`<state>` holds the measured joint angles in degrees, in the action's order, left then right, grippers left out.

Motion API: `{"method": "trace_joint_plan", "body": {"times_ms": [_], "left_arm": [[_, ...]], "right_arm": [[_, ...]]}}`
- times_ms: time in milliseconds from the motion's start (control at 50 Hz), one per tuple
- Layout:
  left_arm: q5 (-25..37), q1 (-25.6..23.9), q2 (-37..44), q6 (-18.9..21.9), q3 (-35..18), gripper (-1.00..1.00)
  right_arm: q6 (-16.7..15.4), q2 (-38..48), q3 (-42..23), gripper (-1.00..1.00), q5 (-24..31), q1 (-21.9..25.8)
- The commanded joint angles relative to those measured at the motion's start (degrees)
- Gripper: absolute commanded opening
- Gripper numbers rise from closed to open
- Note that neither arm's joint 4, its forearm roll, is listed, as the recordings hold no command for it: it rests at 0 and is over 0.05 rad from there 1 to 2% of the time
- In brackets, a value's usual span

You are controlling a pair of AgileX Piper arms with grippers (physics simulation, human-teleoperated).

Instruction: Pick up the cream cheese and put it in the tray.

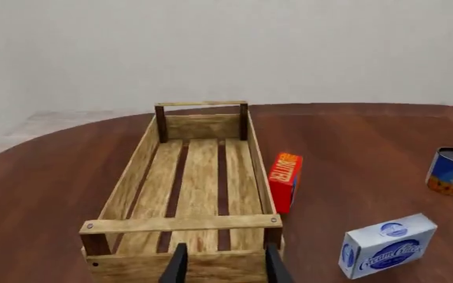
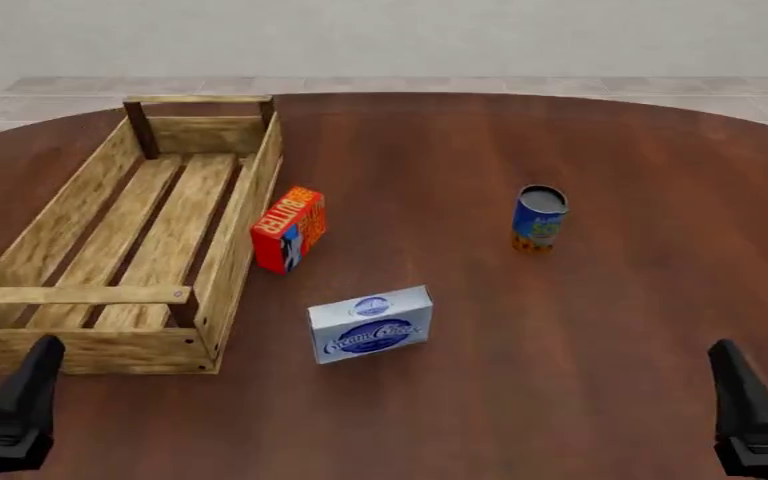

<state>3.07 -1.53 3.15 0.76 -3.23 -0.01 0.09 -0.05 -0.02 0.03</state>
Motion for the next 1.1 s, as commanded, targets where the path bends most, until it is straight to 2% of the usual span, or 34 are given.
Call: {"method": "trace_joint_plan", "body": {"times_ms": [20, 440, 460, 640, 760, 820, 860, 900, 1000, 1060, 1100], "left_arm": [[-3.0, -0.4, -3.1, 0.6, 3.1, 1.0], [-1.6, -2.3, -3.1, 0.1, 1.9, 1.0], [-0.7, -1.6, -3.0, -2.8, 0.4, 1.0], [5.2, -3.7, -2.9, -3.5, -5.0, 1.0], [5.1, -4.6, 1.5, -4.4, -7.9, 1.0], [3.6, -7.1, 6.7, -3.2, -9.9, 1.0], [3.7, -7.8, 7.0, -3.2, -10.6, 1.0], [3.2, -10.1, 10.2, -3.7, -12.0, 1.0], [1.0, -15.5, 15.4, -1.9, -13.3, 1.0], [1.2, -17.6, 17.6, -2.7, -14.3, 1.0], [1.0, -19.9, 20.2, -1.2, -15.5, 1.0]], "right_arm": [[0.0, 0.1, -0.1, 1.0, 0.0, 0.2], [-0.2, -0.1, 0.0, 1.0, -0.5, 0.7], [0.0, -0.1, 0.0, 1.0, -0.6, 0.9], [-0.1, -0.1, 0.0, 1.0, -0.3, 1.1], [-0.5, 0.1, 0.0, 1.0, 0.0, 1.5], [-0.7, 0.1, 0.0, 1.0, 0.3, 1.8], [-0.7, 0.1, 0.0, 1.0, 0.4, 1.9], [-0.8, 0.0, 0.0, 1.0, 0.5, 1.9], [-0.9, 0.0, 0.0, 1.0, 0.6, 2.0], [-1.0, -0.1, 0.0, 1.0, 0.5, 2.2], [-1.1, -0.1, 0.0, 1.0, 0.5, 2.4]]}}
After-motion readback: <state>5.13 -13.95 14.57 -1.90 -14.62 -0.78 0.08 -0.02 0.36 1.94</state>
